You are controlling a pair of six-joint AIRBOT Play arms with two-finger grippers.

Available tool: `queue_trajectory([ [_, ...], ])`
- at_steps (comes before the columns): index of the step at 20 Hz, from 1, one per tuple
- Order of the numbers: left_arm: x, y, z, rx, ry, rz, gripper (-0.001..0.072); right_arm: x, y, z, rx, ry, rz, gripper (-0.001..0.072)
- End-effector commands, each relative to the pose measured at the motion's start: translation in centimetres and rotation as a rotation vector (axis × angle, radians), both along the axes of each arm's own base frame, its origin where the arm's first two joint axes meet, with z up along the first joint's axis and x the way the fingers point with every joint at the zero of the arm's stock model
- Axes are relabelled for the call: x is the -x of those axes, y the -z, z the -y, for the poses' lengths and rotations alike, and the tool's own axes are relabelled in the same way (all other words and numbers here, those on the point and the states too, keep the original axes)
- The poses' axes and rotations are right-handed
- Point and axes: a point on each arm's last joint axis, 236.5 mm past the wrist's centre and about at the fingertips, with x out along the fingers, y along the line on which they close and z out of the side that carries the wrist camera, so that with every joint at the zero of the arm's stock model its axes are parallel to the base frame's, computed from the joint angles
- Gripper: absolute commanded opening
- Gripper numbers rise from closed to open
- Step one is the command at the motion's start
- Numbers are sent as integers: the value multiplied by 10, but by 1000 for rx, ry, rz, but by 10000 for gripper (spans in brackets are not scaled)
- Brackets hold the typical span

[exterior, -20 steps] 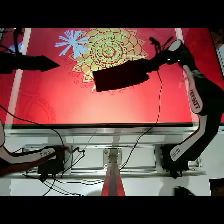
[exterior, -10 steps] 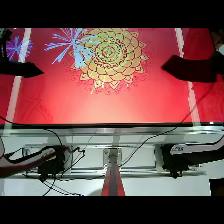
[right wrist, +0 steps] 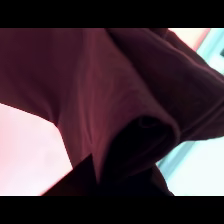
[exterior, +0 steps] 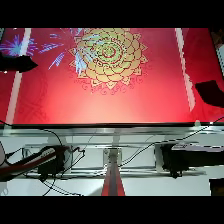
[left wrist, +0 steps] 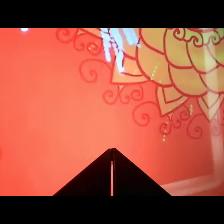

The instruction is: Fold the clothes and pants, and hang the long-sleeved shirts on hangers.

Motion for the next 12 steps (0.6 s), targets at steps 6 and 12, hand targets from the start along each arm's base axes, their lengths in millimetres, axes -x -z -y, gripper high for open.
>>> queue_trajectory([
  [6, -2, -4, 3, 18, -6, 13, 11, -18, -3, -24, -70, -116, 58, 10],
  [12, -2, -4, 3, 18, -6, 13, 11, -144, -10, -151, -40, -601, 162, 9],
])
